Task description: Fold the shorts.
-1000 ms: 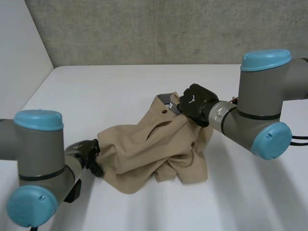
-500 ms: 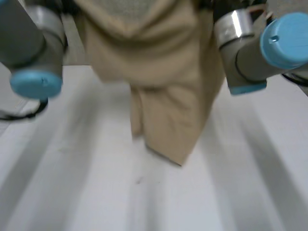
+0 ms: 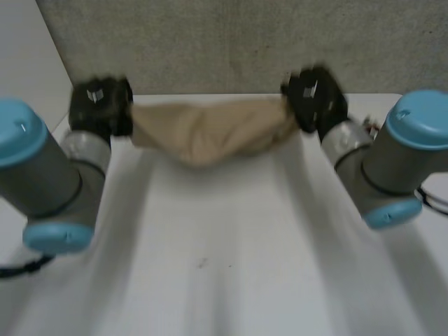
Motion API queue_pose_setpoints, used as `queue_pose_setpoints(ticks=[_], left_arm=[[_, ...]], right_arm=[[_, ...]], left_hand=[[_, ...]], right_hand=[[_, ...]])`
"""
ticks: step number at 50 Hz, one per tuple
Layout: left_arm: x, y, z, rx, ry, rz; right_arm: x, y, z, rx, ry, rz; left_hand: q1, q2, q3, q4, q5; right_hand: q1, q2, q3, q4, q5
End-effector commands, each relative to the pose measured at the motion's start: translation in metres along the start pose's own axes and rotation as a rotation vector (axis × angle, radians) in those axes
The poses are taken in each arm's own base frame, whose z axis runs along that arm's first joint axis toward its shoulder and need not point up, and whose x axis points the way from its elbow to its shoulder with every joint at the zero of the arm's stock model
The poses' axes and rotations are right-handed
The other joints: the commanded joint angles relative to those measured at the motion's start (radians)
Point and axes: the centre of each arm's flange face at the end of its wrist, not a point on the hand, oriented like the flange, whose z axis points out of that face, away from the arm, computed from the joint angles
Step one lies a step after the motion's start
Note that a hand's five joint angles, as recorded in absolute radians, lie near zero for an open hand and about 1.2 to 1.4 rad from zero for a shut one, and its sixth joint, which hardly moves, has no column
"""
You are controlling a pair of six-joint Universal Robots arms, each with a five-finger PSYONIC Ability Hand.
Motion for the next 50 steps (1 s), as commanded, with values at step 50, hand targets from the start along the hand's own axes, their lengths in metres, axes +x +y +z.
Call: queue_pose_setpoints(ticks=[50], left_arm=[[-0.013,0.054,-0.124,-0.442,0.247,0.183]], right_arm=[[-0.002,0.031,-0.119,-0.415,-0.304,0.325]], left_hand=[[-0.489,-0.549,-0.540,-0.559,-0.492]], right_hand=[[-0.457,-0.643,-0.644,-0.655,-0.600]])
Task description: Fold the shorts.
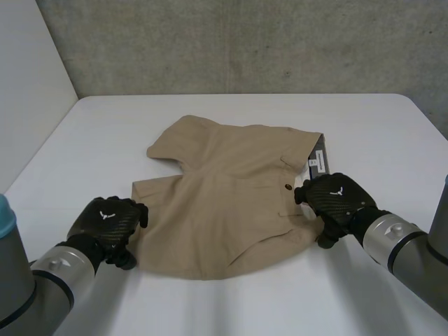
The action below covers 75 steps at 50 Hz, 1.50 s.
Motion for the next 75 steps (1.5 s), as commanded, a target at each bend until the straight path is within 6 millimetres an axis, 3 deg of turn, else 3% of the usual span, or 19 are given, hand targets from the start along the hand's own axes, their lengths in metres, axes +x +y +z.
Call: queue_pose_setpoints(ticks=[1,6,10,17,24,42,47,48,57,63,71,75], left_arm=[[-0.006,0.001,-0.001,0.010,-0.015,0.004],[-0.008,0.000,0.000,0.012,-0.021,0.002],[-0.010,-0.001,0.002,0.023,-0.030,0.001],[-0.010,-0.001,0.003,0.030,-0.035,0.001],[-0.014,-0.001,0.004,0.030,-0.047,-0.005],[-0.014,0.001,0.004,0.032,-0.052,-0.007],[-0.014,0.001,0.004,0.032,-0.052,-0.007],[-0.014,0.002,0.004,0.030,-0.051,-0.007],[-0.015,0.001,0.003,0.034,-0.054,-0.007],[-0.015,-0.001,0.002,0.040,-0.056,-0.006],[-0.014,0.001,0.001,0.036,-0.053,-0.006],[-0.014,0.001,0.001,0.037,-0.055,-0.006]], right_arm=[[0.015,-0.020,-0.010,-0.048,-0.026,-0.005],[0.028,-0.038,-0.012,-0.067,-0.014,0.013],[0.038,-0.045,-0.003,-0.049,0.001,0.087],[0.040,-0.031,0.028,-0.092,-0.028,0.198],[0.031,-0.016,0.034,-0.144,-0.046,0.195],[0.016,0.020,0.025,-0.255,-0.035,0.087],[0.015,0.024,0.025,-0.228,-0.023,0.076],[0.014,0.025,0.025,-0.221,-0.021,0.074],[0.008,0.029,0.013,-0.228,-0.016,0.072],[0.020,0.030,-0.005,-0.239,0.034,0.089],[0.016,0.036,-0.020,-0.289,0.016,0.012],[0.023,0.031,-0.024,-0.277,0.050,0.007]], left_hand=[[0.047,0.049,0.043,0.050,0.057],[0.047,0.049,0.043,0.050,0.057],[0.047,0.049,0.043,0.050,0.057],[0.047,0.049,0.043,0.050,0.057],[0.041,0.043,0.037,0.044,0.051],[0.000,0.002,-0.004,0.003,0.010],[-0.009,-0.007,-0.013,-0.006,0.001],[-0.009,-0.007,-0.013,-0.006,0.001],[-0.015,-0.013,-0.019,-0.012,-0.004],[-0.050,-0.048,-0.054,-0.047,-0.040],[-0.062,-0.060,-0.066,-0.059,-0.051],[-0.065,-0.063,-0.069,-0.062,-0.054]], right_hand=[[0.098,0.037,0.045,0.040,0.040],[0.128,0.067,0.074,0.070,0.069],[0.204,0.143,0.151,0.146,0.145],[0.222,0.161,0.169,0.164,0.163],[0.222,0.161,0.169,0.164,0.163],[0.239,0.178,0.186,0.181,0.181],[0.740,0.679,0.687,0.682,0.682],[0.953,0.891,0.899,0.894,0.894],[0.955,0.894,0.901,0.897,0.896],[0.955,0.894,0.901,0.897,0.896],[0.955,0.894,0.901,0.897,0.896],[0.955,0.894,0.901,0.897,0.896]])
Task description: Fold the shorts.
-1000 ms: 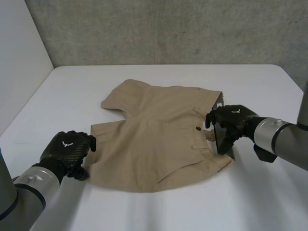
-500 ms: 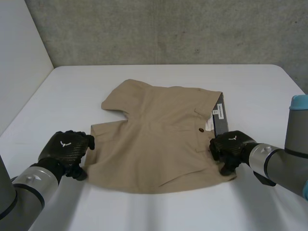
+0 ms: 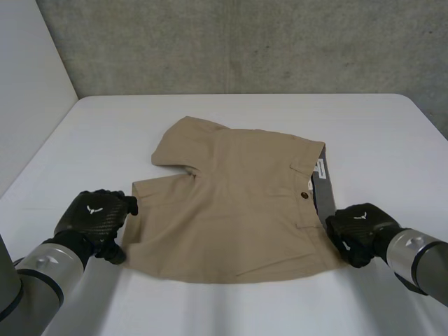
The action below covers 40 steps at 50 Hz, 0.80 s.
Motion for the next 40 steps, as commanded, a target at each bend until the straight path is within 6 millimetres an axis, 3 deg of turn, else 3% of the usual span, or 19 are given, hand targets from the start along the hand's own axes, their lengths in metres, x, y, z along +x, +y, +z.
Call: queue_pose_setpoints(ticks=[1,10,14,25,30,40], left_arm=[[0.000,0.000,-0.001,0.001,-0.002,0.000],[0.001,0.001,-0.002,0.001,0.003,0.002],[0.001,-0.001,-0.004,0.008,0.004,0.003],[0.001,-0.003,-0.011,0.032,-0.002,0.005],[0.001,-0.002,-0.011,0.028,-0.003,0.005],[0.000,-0.002,-0.009,0.037,-0.007,0.005]], right_arm=[[0.006,0.000,-0.008,-0.004,0.031,-0.023],[0.009,-0.003,-0.016,0.002,0.034,-0.026],[0.011,-0.009,-0.017,0.060,0.044,-0.036],[0.000,-0.020,-0.015,0.168,-0.011,0.010],[-0.014,-0.011,-0.005,0.141,-0.083,0.015],[-0.015,-0.004,0.005,0.139,-0.085,0.014]], left_hand=[[0.016,0.020,0.013,0.030,0.035],[-0.005,0.000,-0.008,0.009,0.015],[-0.002,0.003,-0.005,0.012,0.018],[0.007,0.012,0.004,0.021,0.027],[0.007,0.012,0.004,0.021,0.027],[-0.002,0.003,-0.005,0.012,0.018]], right_hand=[[0.413,0.216,0.215,0.205,0.229],[0.413,0.216,0.215,0.205,0.229],[-0.198,-0.395,-0.396,-0.406,-0.383],[-0.199,-0.396,-0.397,-0.407,-0.383],[-0.202,-0.399,-0.400,-0.410,-0.386],[-0.176,-0.373,-0.374,-0.384,-0.360]])
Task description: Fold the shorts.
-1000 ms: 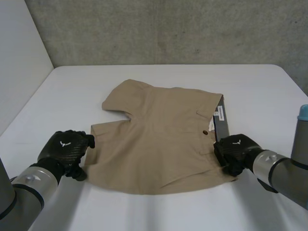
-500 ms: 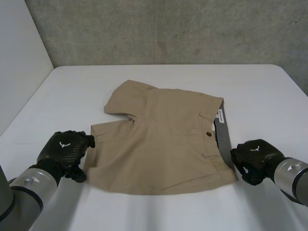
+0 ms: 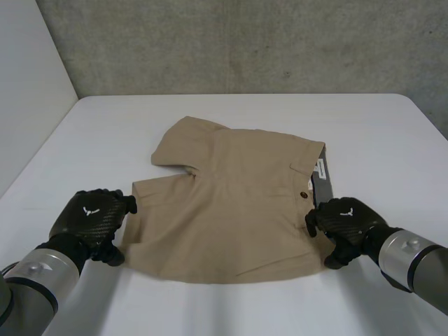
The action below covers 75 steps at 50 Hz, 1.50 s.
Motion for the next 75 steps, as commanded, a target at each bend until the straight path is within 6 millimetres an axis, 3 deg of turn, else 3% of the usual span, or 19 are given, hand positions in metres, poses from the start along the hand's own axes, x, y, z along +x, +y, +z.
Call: queue_pose_setpoints(ticks=[1,8,22,24,25,36,44,52,65,69,71,75], left_arm=[[0.000,0.000,0.002,0.010,-0.004,0.001],[0.004,0.004,-0.001,0.003,0.014,0.005],[0.012,0.008,-0.003,0.001,0.086,0.002],[0.011,0.008,-0.003,0.000,0.083,0.002],[0.011,0.008,-0.003,0.000,0.083,0.002],[0.016,0.019,-0.010,-0.032,0.099,0.065],[0.021,0.032,-0.015,-0.072,0.119,0.125],[0.017,0.032,-0.008,-0.039,0.090,0.121],[0.020,0.047,0.015,-0.046,0.090,0.125],[0.021,0.052,0.023,-0.068,0.099,0.124],[0.020,0.053,0.025,-0.073,0.096,0.121],[0.017,0.052,0.025,-0.076,0.083,0.117]], right_arm=[[0.001,0.007,0.008,0.008,0.011,-0.011],[0.008,0.011,0.014,0.020,0.069,-0.030],[0.003,0.019,0.014,-0.007,0.046,-0.023],[0.002,0.020,0.014,-0.010,0.041,-0.021],[0.001,0.021,0.014,-0.012,0.040,-0.019],[0.005,0.017,0.005,-0.012,0.080,-0.020],[-0.003,0.025,0.000,-0.043,0.066,-0.003],[-0.003,0.026,-0.002,-0.049,0.080,-0.004],[-0.006,0.027,-0.004,-0.050,0.073,-0.002],[-0.006,0.027,-0.004,-0.047,0.065,-0.002],[-0.007,0.027,-0.004,-0.043,0.059,-0.001],[-0.008,0.027,-0.005,-0.054,0.054,-0.005]], left_hand=[[0.018,0.023,0.018,0.032,0.041],[0.018,0.023,0.018,0.032,0.041],[0.012,0.017,0.012,0.027,0.035],[0.012,0.017,0.012,0.027,0.035],[0.012,0.017,0.012,0.027,0.035],[0.021,0.026,0.021,0.035,0.044],[0.059,0.064,0.059,0.074,0.082],[0.258,0.264,0.259,0.273,0.282],[0.367,0.373,0.368,0.382,0.390],[0.625,0.630,0.625,0.639,0.648],[0.899,0.905,0.900,0.914,0.923],[0.901,0.907,0.902,0.916,0.925]], right_hand=[[0.199,0.105,0.113,0.114,0.097],[0.261,0.167,0.175,0.175,0.159],[0.331,0.237,0.245,0.246,0.229],[0.526,0.432,0.441,0.441,0.425],[0.774,0.680,0.688,0.689,0.672],[0.776,0.682,0.691,0.691,0.675],[0.776,0.682,0.691,0.691,0.675],[0.776,0.682,0.691,0.691,0.675],[0.776,0.682,0.691,0.691,0.675],[0.776,0.682,0.691,0.691,0.675],[0.776,0.682,0.691,0.691,0.675],[0.776,0.682,0.691,0.691,0.675]])
